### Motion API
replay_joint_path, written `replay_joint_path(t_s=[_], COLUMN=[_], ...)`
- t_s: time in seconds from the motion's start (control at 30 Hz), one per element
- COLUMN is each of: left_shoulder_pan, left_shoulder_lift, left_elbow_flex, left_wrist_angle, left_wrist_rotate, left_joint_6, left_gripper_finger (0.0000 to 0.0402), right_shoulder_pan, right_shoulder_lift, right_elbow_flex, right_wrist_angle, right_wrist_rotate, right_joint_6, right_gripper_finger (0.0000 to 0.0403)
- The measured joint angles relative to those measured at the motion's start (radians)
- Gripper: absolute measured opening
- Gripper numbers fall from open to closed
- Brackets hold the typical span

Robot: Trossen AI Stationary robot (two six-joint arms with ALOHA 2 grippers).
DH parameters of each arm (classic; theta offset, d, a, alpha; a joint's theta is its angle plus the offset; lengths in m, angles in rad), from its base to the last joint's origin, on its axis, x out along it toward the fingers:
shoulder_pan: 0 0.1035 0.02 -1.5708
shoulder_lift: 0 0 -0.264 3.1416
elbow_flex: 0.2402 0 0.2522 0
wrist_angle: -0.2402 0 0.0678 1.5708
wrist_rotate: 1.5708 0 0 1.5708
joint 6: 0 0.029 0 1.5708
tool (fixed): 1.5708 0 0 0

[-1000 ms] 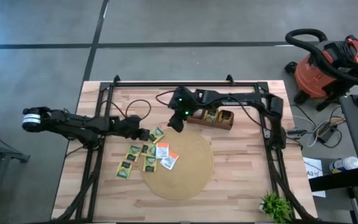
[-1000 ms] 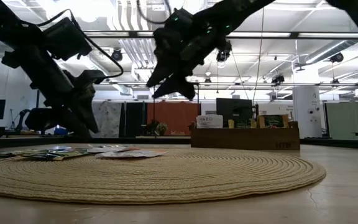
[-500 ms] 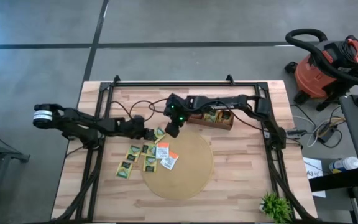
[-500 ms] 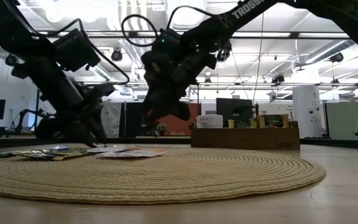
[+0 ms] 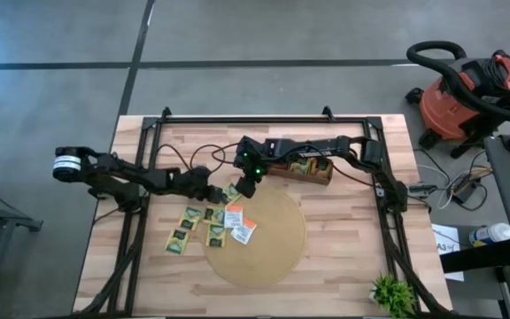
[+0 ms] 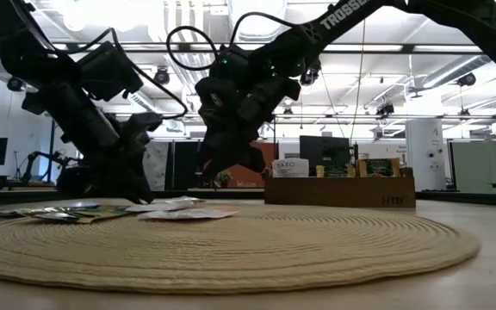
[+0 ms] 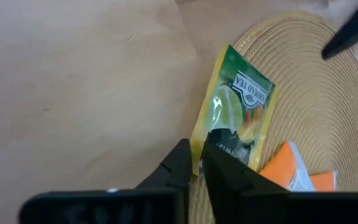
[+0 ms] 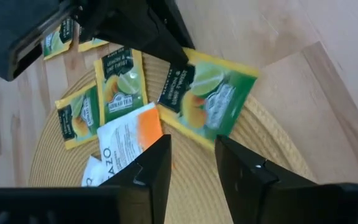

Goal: Pick & Place Tea
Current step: Put the lemon tea bag into the middle section of the wooden organizer

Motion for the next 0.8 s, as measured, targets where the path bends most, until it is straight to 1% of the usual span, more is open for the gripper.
replay_joint_path(t_s=[0.07, 0.13, 0.33, 0.47, 0.53, 0.63, 0.73, 0.8], left_shoulder_pan=[0.0, 0.0, 0.0, 0.0, -0.003, -0.022, -0.042, -0.051], left_shoulder_lift=[0.0, 0.0, -0.02, -0.072, -0.108, -0.162, -0.189, -0.183], left_elbow_flex=[0.004, 0.007, 0.017, 0.041, 0.067, 0.128, 0.232, 0.316], left_wrist_angle=[0.004, 0.007, 0.005, -0.053, -0.118, -0.222, -0.37, -0.496], left_wrist_rotate=[0.001, 0.001, -0.012, -0.017, -0.017, -0.017, -0.02, -0.036], left_joint_6=[0.026, 0.04, 0.072, 0.128, 0.194, 0.358, 0.538, 0.644], left_gripper_finger=[0.0015, 0.0004, 0.0001, 0.0001, 0.0, 0.0, 0.0, 0.0], right_shoulder_pan=[0.0, 0.0, 0.0, -0.003, -0.007, -0.01, -0.004, 0.005], right_shoulder_lift=[0.0, 0.0, -0.009, -0.056, -0.081, -0.115, -0.14, -0.144], right_elbow_flex=[0.0, 0.0, -0.001, 0.004, 0.018, 0.042, 0.066, 0.093], right_wrist_angle=[0.0, 0.0, -0.003, -0.039, -0.079, -0.163, -0.238, -0.269], right_wrist_rotate=[0.001, 0.001, 0.001, 0.002, 0.006, 0.034, 0.045, 0.049], right_joint_6=[0.0, 0.0, -0.018, -0.119, -0.205, -0.381, -0.569, -0.642], right_gripper_finger=[0.012, 0.0121, 0.0118, 0.0112, 0.011, 0.0109, 0.0113, 0.0116])
